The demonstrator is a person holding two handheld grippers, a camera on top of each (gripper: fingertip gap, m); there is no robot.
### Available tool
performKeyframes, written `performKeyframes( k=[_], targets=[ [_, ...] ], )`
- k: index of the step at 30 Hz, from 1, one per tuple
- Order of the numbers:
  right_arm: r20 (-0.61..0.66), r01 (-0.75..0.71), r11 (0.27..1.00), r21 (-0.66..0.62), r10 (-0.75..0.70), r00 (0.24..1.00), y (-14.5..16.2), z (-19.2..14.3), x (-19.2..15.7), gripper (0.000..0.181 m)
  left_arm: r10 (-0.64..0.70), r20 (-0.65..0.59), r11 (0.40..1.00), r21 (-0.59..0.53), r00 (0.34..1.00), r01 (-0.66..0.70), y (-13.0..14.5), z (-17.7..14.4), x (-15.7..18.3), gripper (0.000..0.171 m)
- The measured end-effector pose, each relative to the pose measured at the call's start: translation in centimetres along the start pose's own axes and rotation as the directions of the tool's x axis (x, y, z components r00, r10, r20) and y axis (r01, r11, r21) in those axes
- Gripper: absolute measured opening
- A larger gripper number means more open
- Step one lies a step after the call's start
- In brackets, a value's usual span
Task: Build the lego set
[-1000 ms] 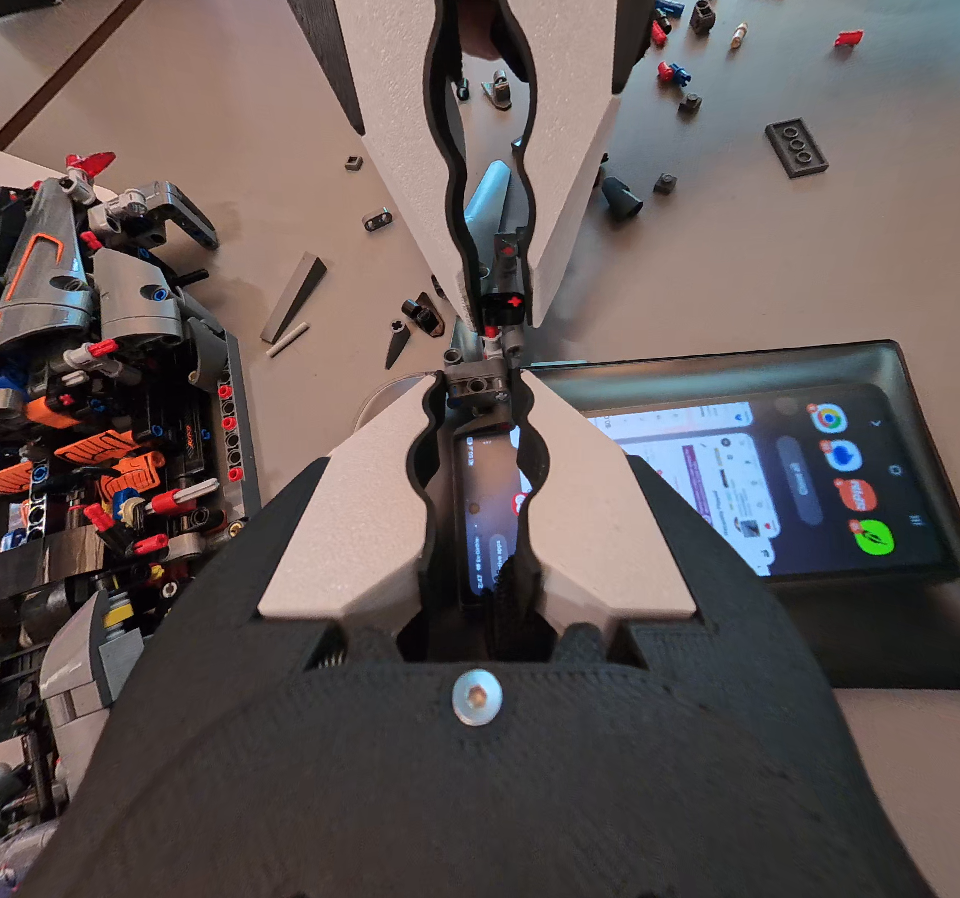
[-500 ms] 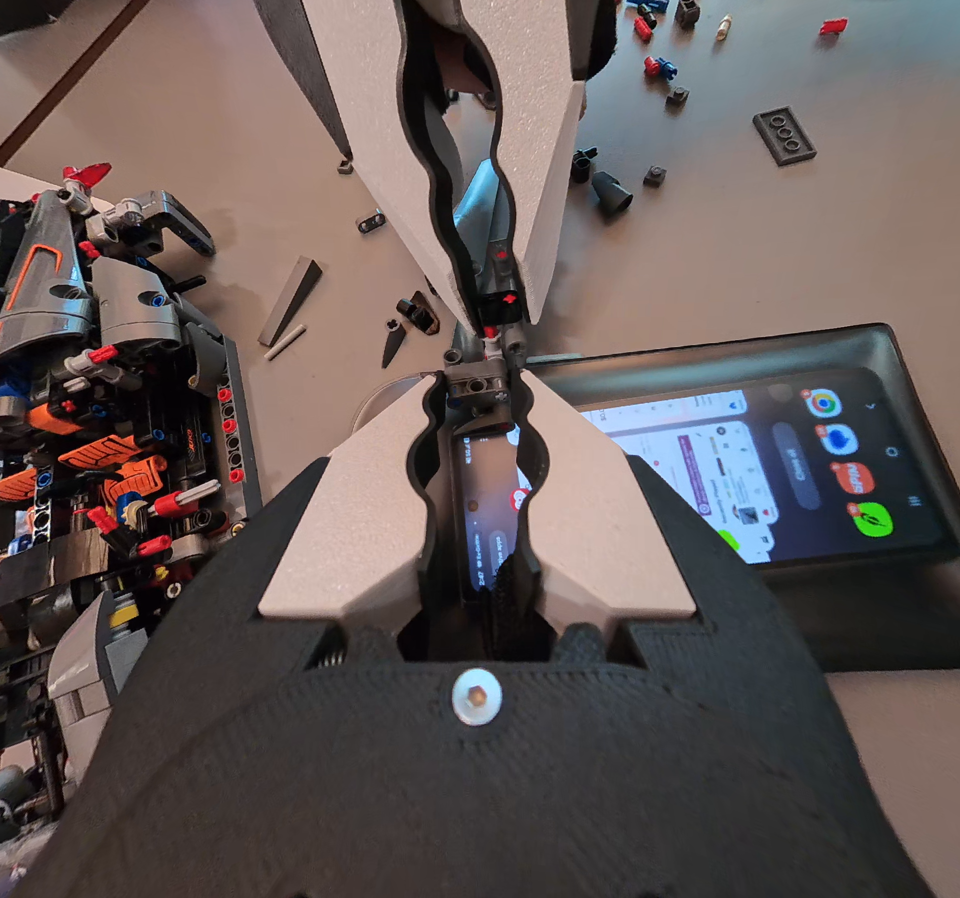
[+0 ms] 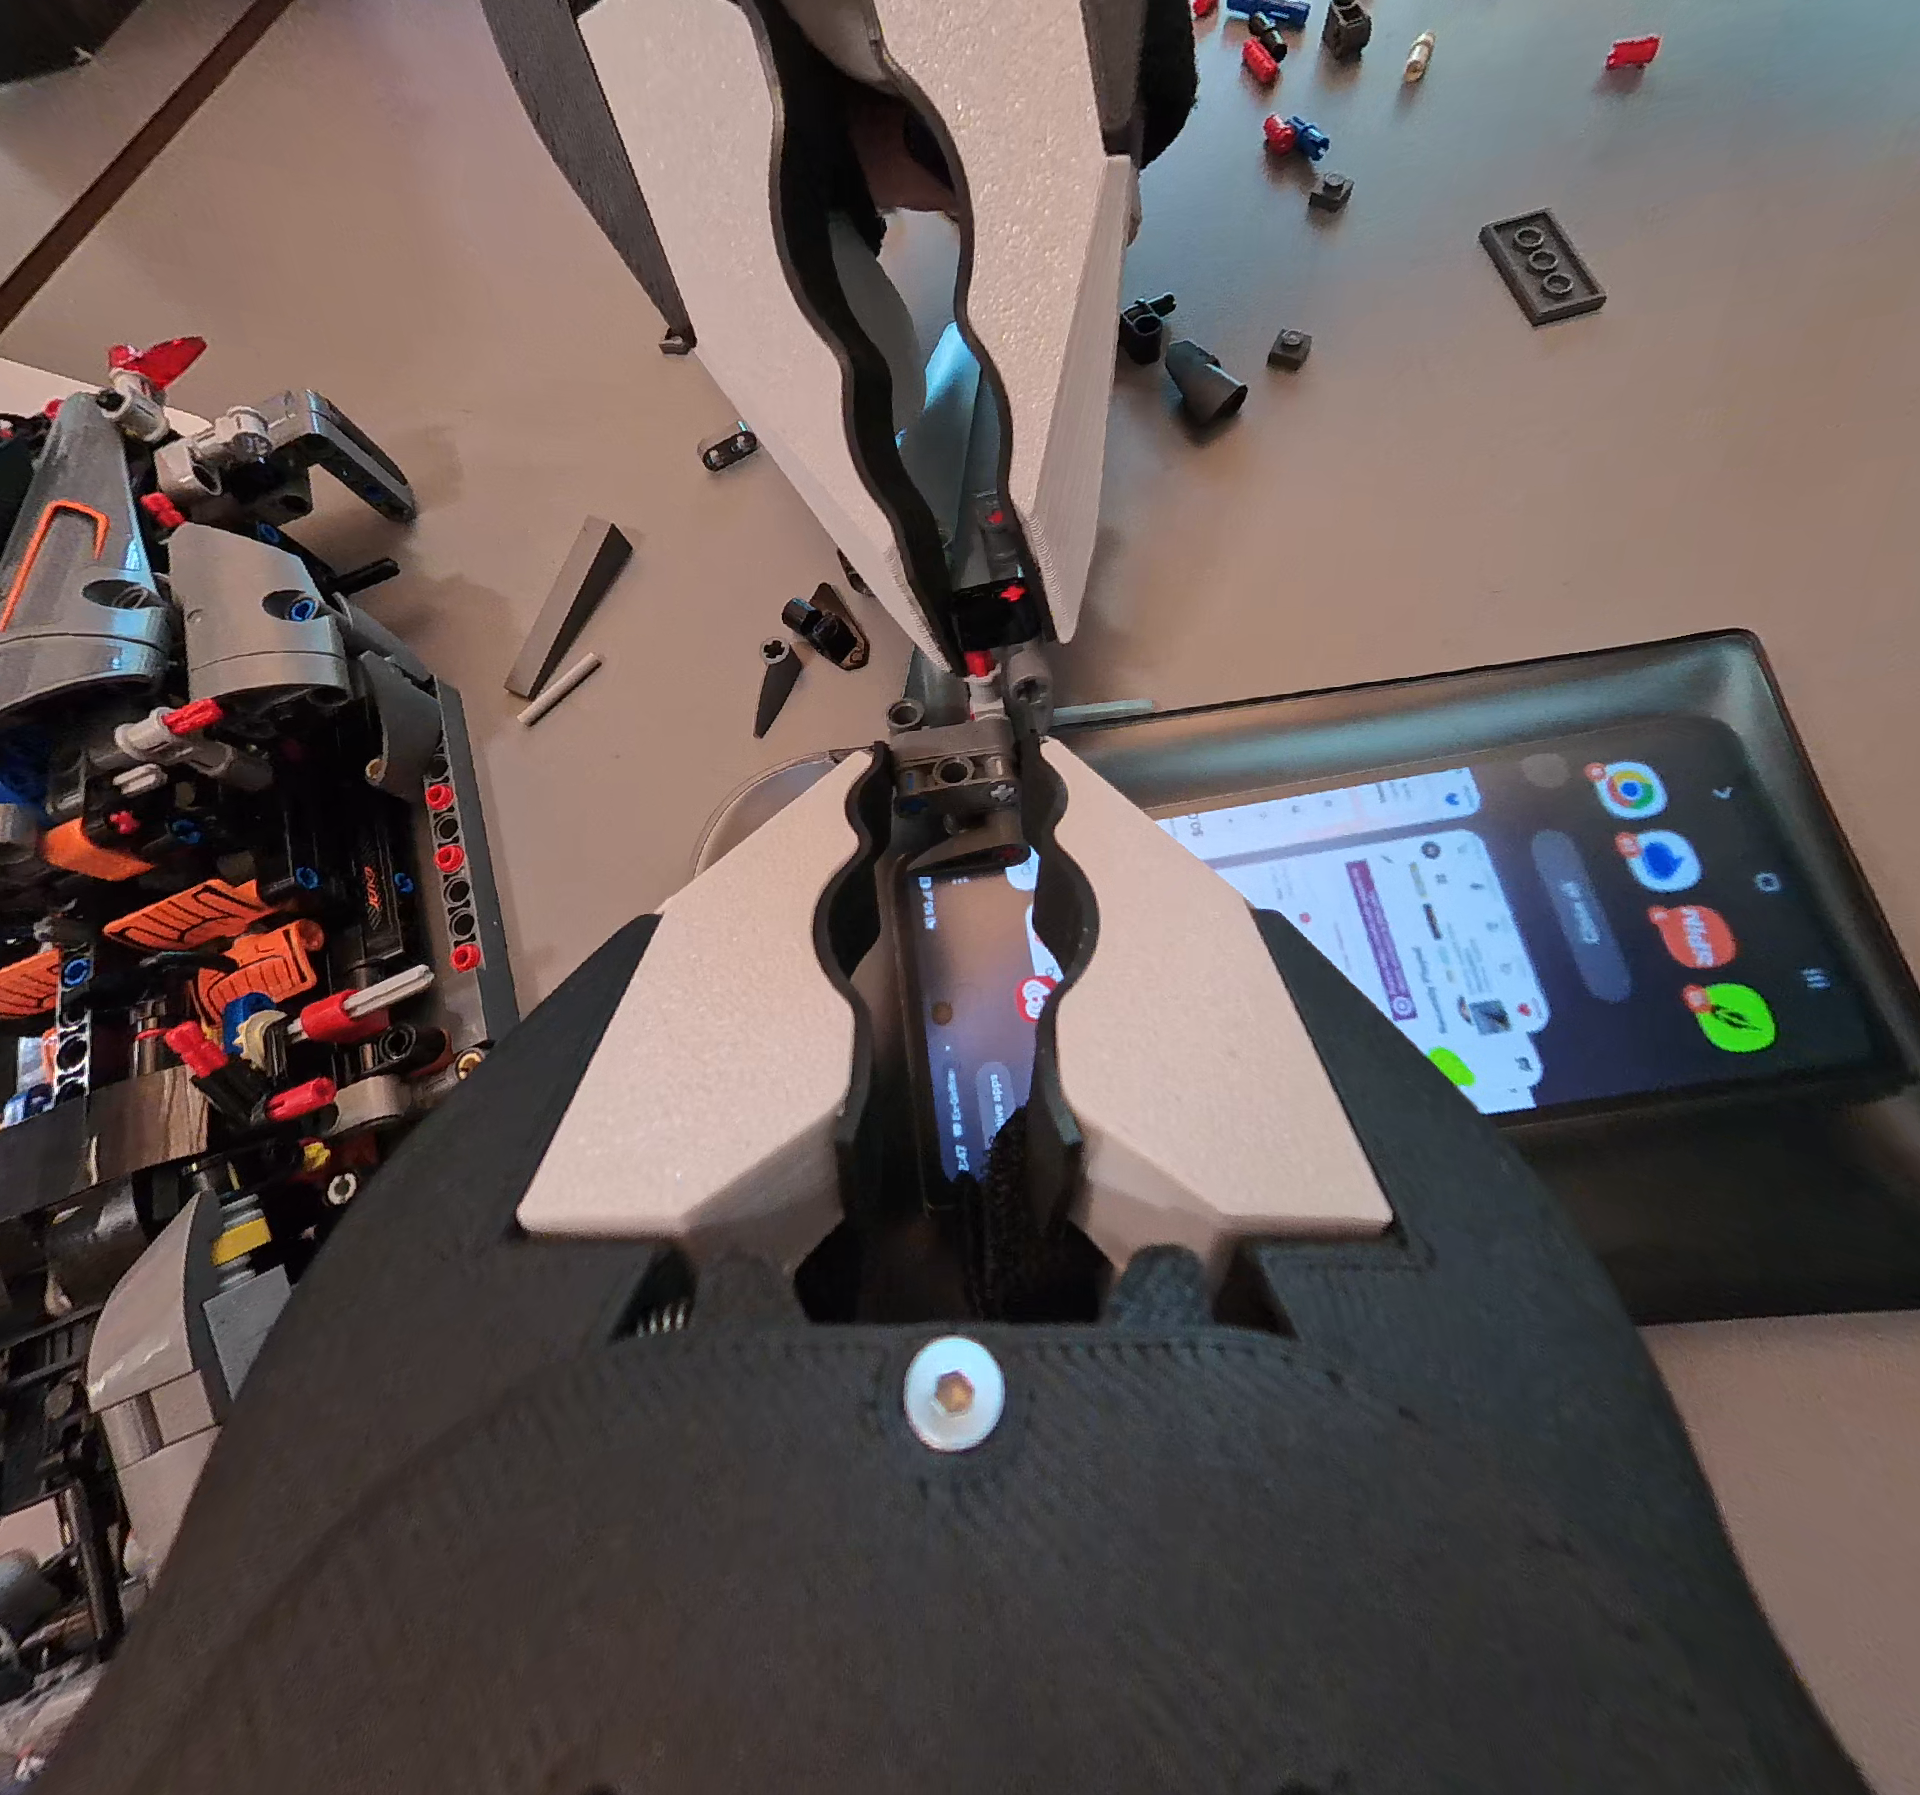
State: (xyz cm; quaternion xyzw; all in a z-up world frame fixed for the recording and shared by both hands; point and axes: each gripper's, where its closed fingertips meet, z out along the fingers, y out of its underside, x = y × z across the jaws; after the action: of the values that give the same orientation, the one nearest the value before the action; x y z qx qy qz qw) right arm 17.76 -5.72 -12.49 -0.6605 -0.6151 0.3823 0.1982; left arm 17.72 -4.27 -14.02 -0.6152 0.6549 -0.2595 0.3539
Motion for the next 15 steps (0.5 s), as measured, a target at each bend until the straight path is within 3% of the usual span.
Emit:
performKeyframes(
  k=[15],
  targets=[
    [0.039,-0.074,0.997,-0.008,0.074,0.996,-0.04,0.20,-0.18,0.014,0.005,-0.003,1.000,-0.002,1.000,-0.005,0.08,-0.12,0.16,0.023]
  ],
)
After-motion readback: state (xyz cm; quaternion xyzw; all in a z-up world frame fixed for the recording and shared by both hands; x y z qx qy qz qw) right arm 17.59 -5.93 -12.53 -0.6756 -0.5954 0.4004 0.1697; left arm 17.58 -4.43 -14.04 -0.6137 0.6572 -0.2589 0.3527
